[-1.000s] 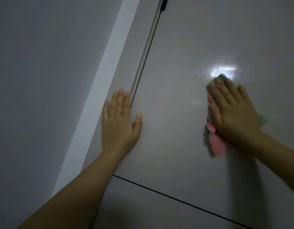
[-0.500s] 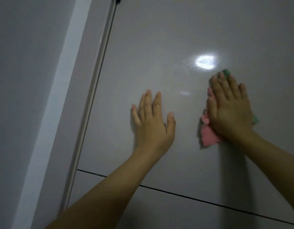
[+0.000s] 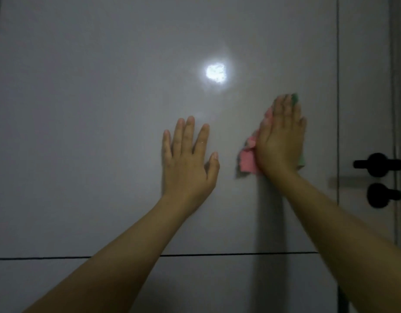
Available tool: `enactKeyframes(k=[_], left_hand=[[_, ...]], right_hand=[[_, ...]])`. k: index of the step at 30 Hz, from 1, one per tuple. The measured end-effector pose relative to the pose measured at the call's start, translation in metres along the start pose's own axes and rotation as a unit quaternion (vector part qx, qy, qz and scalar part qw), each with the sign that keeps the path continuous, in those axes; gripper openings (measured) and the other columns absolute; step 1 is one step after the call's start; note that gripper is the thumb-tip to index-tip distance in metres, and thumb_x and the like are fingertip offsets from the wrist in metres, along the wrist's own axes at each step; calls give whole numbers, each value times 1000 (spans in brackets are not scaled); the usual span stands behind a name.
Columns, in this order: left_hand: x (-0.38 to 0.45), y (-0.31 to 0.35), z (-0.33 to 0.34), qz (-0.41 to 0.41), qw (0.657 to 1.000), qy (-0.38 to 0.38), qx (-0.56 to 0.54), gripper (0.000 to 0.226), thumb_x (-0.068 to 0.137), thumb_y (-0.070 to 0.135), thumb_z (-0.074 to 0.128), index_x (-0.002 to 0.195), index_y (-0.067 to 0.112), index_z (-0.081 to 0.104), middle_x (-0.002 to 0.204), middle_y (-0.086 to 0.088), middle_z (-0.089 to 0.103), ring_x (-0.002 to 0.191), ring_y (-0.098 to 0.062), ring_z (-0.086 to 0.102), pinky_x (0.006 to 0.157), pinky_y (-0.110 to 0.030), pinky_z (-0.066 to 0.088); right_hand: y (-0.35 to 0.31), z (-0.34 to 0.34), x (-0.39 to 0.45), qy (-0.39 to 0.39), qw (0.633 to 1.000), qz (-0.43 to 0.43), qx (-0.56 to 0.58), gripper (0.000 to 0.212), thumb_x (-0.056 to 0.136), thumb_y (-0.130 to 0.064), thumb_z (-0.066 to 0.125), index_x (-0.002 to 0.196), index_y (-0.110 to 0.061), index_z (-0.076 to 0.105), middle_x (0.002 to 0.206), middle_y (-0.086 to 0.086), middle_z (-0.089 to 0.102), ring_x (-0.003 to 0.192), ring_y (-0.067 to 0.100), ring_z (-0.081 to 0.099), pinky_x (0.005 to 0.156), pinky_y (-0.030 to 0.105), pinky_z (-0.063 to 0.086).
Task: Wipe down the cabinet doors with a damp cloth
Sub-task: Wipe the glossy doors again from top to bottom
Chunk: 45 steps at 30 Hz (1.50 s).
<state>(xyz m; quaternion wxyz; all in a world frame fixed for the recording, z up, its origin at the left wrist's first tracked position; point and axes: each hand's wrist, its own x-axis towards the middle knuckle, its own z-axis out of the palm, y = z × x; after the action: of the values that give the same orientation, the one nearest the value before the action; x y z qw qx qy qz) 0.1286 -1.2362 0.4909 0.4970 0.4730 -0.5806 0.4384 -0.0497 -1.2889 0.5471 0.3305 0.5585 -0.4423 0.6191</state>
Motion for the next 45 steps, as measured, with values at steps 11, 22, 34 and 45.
enactKeyframes(k=[11, 22, 34, 45], left_hand=[[-3, 12, 5, -18, 1000, -5, 23, 66, 93, 46, 24, 149, 10, 28, 157, -18, 17, 147, -29, 7, 118, -49, -1], [39, 114, 50, 34, 999, -4, 6, 63, 95, 44, 24, 149, 12, 28, 156, -16, 23, 147, -31, 14, 117, -53, 6], [38, 113, 60, 44, 999, 18, 21, 67, 94, 49, 22, 150, 13, 27, 158, -15, 19, 148, -30, 9, 118, -53, 4], [41, 114, 61, 41, 998, 28, 23, 67, 95, 51, 16, 151, 15, 25, 158, -12, 17, 148, -27, 6, 118, -50, 2]], right_hand=[[59, -9, 31, -15, 1000, 24, 11, 60, 97, -35, 12, 152, -11, 12, 160, 9, 8, 148, 21, 4, 120, 37, 0], [118, -15, -5, -31, 999, -17, -3, 62, 95, -40, 7, 151, -14, 11, 160, 5, 8, 148, 19, 5, 119, 31, -3], [146, -20, 25, 2, 999, 35, -6, 71, 90, -47, 5, 152, -13, 5, 159, 2, 0, 148, 18, 0, 119, 31, -3], [168, -17, 39, 36, 994, 104, -21, 70, 93, -44, 11, 152, -5, 11, 159, 13, 10, 148, 25, 6, 121, 39, 4]])
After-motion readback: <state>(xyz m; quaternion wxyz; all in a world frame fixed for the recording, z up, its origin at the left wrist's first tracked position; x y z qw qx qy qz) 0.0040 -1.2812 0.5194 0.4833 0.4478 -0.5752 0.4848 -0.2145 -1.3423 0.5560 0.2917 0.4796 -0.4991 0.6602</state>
